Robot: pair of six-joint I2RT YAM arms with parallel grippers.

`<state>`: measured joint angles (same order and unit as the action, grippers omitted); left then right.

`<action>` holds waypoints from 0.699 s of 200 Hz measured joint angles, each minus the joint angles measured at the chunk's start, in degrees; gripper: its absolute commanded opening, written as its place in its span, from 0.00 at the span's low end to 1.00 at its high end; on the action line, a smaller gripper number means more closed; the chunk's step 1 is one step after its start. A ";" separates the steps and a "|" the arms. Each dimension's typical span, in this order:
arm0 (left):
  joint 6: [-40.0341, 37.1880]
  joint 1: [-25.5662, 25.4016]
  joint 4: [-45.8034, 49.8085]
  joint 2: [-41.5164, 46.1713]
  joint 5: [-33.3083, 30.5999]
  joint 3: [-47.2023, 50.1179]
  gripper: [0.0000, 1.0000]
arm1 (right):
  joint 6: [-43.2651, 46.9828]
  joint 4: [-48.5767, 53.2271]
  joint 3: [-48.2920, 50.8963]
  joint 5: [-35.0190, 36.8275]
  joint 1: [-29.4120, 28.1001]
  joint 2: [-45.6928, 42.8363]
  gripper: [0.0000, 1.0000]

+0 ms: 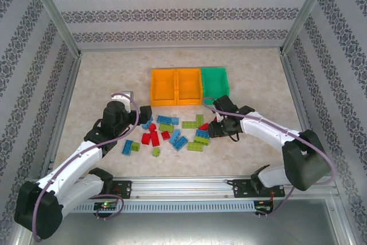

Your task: Sort the legos into containers by color

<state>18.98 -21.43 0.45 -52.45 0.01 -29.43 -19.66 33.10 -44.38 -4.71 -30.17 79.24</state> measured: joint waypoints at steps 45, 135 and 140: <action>0.13 0.00 0.00 0.02 0.00 0.00 1.00 | 0.07 0.87 -0.04 2.38 -0.11 0.00 0.54; 0.81 0.00 -0.02 0.04 0.02 0.35 1.00 | 0.09 1.53 -0.26 5.60 -1.11 -1.25 0.60; 0.81 0.00 -0.02 0.04 0.00 0.35 1.00 | 0.11 1.64 -0.44 5.57 -1.11 -0.96 0.61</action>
<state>19.79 -21.43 0.43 -52.40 0.01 -29.08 -19.55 34.74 -44.82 0.86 -31.29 78.28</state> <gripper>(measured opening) 0.996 0.602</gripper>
